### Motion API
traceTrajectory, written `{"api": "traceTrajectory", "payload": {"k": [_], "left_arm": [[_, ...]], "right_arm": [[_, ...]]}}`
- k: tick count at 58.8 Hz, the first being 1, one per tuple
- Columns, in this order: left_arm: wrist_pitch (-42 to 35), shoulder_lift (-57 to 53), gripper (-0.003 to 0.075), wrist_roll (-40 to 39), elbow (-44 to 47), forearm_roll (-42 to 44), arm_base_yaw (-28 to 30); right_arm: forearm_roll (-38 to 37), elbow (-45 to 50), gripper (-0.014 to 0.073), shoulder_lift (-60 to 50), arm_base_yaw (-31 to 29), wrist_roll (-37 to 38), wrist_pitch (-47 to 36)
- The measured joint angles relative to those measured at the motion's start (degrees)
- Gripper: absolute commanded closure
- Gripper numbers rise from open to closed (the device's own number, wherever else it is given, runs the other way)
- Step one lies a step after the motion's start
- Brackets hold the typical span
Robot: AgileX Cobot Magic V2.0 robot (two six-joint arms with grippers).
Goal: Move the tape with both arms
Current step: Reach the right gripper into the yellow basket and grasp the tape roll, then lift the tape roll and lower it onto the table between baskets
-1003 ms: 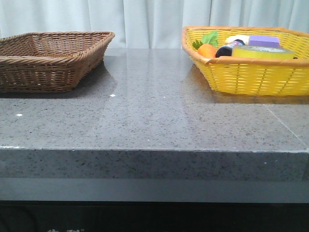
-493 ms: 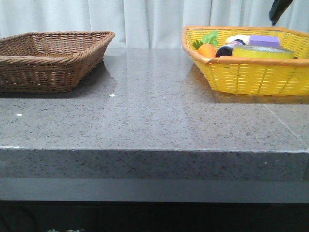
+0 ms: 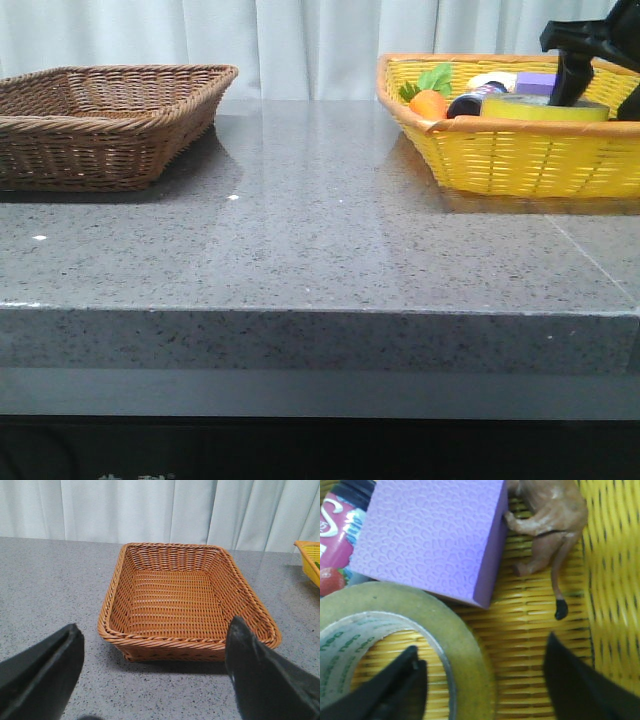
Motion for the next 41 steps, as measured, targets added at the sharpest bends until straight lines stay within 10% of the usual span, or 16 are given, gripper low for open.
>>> {"api": "traceTrajectory", "payload": {"k": [13,41], "left_arm": [[0.00,0.00,0.0159,0.00,0.00,0.00,0.00],[0.00,0.00,0.0159,0.00,0.00,0.00,0.00]], "right_arm": [[0.12,-0.12,0.0511,0.00,0.00,0.00,0.11],[-0.56,-0.01,0.0529,-9.22,0.13,-0.24,1.76]]}}
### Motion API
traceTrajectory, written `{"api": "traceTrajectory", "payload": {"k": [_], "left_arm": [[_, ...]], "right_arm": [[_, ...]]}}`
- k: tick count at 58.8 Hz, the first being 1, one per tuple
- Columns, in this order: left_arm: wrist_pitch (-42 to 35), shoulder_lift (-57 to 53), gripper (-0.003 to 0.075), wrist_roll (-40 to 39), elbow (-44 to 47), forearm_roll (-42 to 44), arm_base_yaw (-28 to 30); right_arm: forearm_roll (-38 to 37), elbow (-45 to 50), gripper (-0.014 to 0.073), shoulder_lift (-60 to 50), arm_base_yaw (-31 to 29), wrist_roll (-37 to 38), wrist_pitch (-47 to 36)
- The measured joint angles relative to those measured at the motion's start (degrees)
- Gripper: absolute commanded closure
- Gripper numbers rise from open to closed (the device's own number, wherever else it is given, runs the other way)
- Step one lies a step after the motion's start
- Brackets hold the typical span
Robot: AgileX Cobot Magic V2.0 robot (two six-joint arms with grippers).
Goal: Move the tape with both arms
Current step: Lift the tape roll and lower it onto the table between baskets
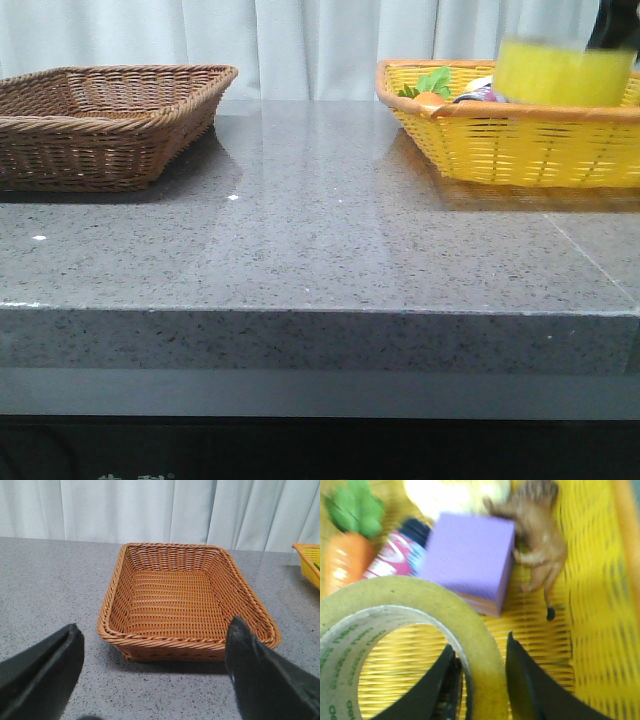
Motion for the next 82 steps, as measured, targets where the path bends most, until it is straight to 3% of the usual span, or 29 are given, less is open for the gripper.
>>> {"api": "traceTrajectory", "payload": {"k": [11,30,43,64,69,82], "left_arm": [[0.00,0.00,0.0159,0.00,0.00,0.00,0.00],[0.00,0.00,0.0169,0.00,0.00,0.00,0.00],[0.00,0.00,0.0176,0.00,0.00,0.00,0.00],[0.00,0.00,0.0176,0.00,0.00,0.00,0.00],[0.00,0.00,0.0176,0.00,0.00,0.00,0.00],[0.00,0.00,0.0176,0.00,0.00,0.00,0.00]], "right_arm": [[-0.59,0.00,0.0529,-8.55,3.44,-2.42,-0.62],[-0.24,0.27,0.0529,-14.05,23.40,-8.65,-0.52],[0.00,7.17,0.0529,-13.47,34.24,-9.50,-3.15],[0.00,16.85,0.0519,-4.16,38.46,-9.72,-7.19],[0.11,16.88,0.0471,-2.78,38.46,-9.72,-8.11],[0.74,16.88,0.0139,-2.27,38.46,-9.72,-9.57]]}}
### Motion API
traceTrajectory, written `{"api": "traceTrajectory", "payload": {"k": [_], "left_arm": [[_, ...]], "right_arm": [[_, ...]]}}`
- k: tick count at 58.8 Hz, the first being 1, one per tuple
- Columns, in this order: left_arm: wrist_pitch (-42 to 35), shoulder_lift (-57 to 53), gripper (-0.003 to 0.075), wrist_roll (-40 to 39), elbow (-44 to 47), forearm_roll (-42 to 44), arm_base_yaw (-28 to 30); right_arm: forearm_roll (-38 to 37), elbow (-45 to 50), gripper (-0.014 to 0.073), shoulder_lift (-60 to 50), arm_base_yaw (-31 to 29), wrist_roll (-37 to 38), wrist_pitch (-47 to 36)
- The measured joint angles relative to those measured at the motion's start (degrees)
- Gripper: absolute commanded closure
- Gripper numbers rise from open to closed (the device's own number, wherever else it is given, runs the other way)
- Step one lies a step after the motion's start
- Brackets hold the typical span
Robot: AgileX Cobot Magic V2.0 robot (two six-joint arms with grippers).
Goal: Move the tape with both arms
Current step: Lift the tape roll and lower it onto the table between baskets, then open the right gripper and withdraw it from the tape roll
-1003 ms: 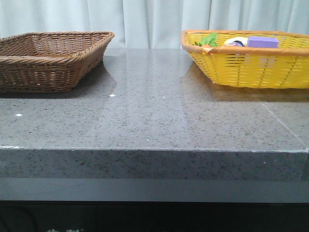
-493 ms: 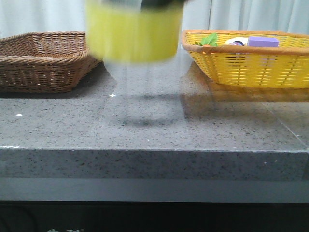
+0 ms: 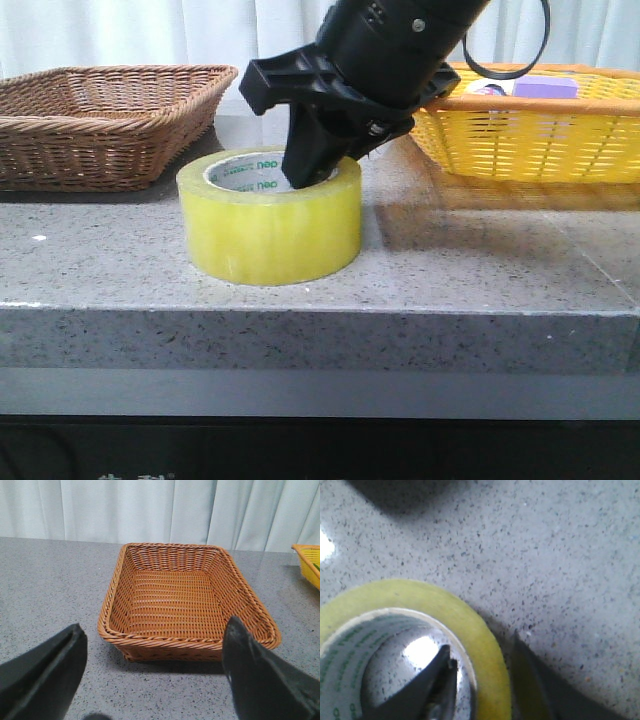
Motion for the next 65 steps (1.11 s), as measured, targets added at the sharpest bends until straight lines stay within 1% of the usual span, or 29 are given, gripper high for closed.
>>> {"api": "traceTrajectory", "payload": {"k": [4,13,17,19,24,33,37,40,43,46,50,55,65], "left_arm": [[0.00,0.00,0.0176,0.00,0.00,0.00,0.00],[0.00,0.00,0.0176,0.00,0.00,0.00,0.00],[0.00,0.00,0.0176,0.00,0.00,0.00,0.00],[0.00,0.00,0.0176,0.00,0.00,0.00,0.00],[0.00,0.00,0.0176,0.00,0.00,0.00,0.00],[0.00,0.00,0.0176,0.00,0.00,0.00,0.00],[0.00,0.00,0.0176,0.00,0.00,0.00,0.00],[0.00,0.00,0.0176,0.00,0.00,0.00,0.00],[0.00,0.00,0.0176,0.00,0.00,0.00,0.00],[0.00,0.00,0.0176,0.00,0.00,0.00,0.00],[0.00,0.00,0.0176,0.00,0.00,0.00,0.00],[0.00,0.00,0.0176,0.00,0.00,0.00,0.00],[0.00,0.00,0.0176,0.00,0.00,0.00,0.00]], "right_arm": [[0.11,0.00,0.0099,-0.15,0.09,0.00,-0.38],[0.11,0.00,0.0100,-4.53,0.09,0.00,-1.20],[0.21,0.00,0.0122,-7.24,0.09,0.00,-2.16],[0.21,0.00,0.0152,-8.94,0.09,0.00,-2.55],[0.21,0.00,0.0261,-12.37,-0.02,0.00,-3.35],[0.30,-0.11,0.0531,-15.56,-1.01,0.00,-3.67],[0.30,-0.11,0.0619,-16.72,-1.55,0.00,-3.67],[0.30,-0.11,0.0662,-17.65,-1.86,0.00,-3.56],[0.34,-0.11,0.0686,-18.87,-2.53,0.00,-3.31],[0.44,-0.11,0.0683,-20.07,-3.50,0.00,-2.90],[0.44,-0.11,0.0683,-21.90,-6.17,0.00,-1.50],[0.44,0.14,0.0683,-24.44,-11.22,0.00,0.79],[0.44,3.87,0.0683,-32.23,-24.52,0.00,3.73]]}}
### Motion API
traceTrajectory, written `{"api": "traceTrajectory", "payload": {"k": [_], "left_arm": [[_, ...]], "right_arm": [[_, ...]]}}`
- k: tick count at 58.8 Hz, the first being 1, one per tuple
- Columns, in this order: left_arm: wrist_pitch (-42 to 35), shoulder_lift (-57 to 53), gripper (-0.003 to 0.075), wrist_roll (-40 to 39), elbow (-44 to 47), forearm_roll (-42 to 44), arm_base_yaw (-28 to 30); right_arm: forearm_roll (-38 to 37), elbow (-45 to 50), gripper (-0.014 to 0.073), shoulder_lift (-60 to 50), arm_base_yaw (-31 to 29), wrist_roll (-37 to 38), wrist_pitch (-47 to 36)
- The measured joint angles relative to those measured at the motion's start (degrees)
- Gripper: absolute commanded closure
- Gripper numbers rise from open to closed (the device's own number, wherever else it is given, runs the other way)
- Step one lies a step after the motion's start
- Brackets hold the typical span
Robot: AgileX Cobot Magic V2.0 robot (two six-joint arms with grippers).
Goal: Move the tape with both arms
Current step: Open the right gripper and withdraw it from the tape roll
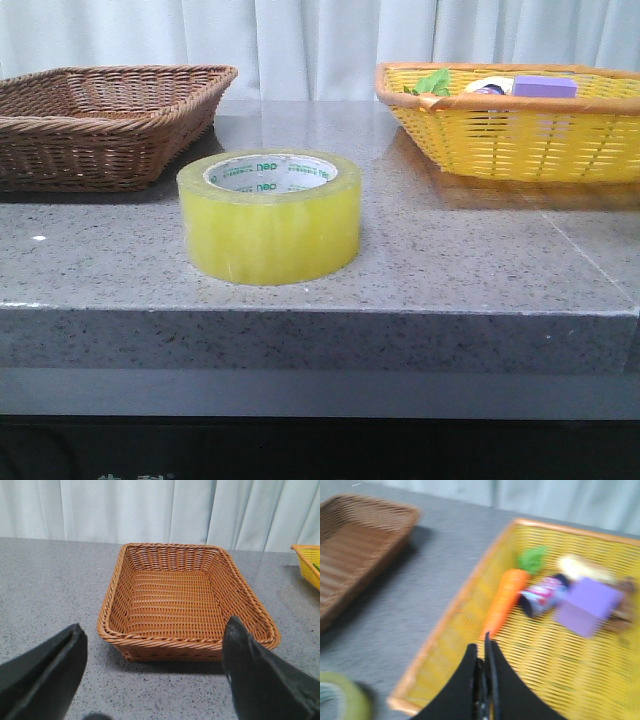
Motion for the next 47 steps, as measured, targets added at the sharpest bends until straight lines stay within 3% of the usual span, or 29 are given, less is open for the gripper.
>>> {"api": "traceTrajectory", "payload": {"k": [10,31,47], "left_arm": [[0.00,0.00,0.0176,0.00,0.00,0.00,0.00],[0.00,0.00,0.0176,0.00,0.00,-0.39,0.00],[4.73,4.26,0.0176,1.90,-2.84,-2.42,-2.35]], "right_arm": [[0.00,9.30,0.0683,-11.61,-9.24,0.00,-1.80],[2.61,35.88,0.0683,-37.45,-10.03,0.00,-9.82],[2.74,43.36,0.0683,-48.62,-10.03,0.00,-11.10]]}}
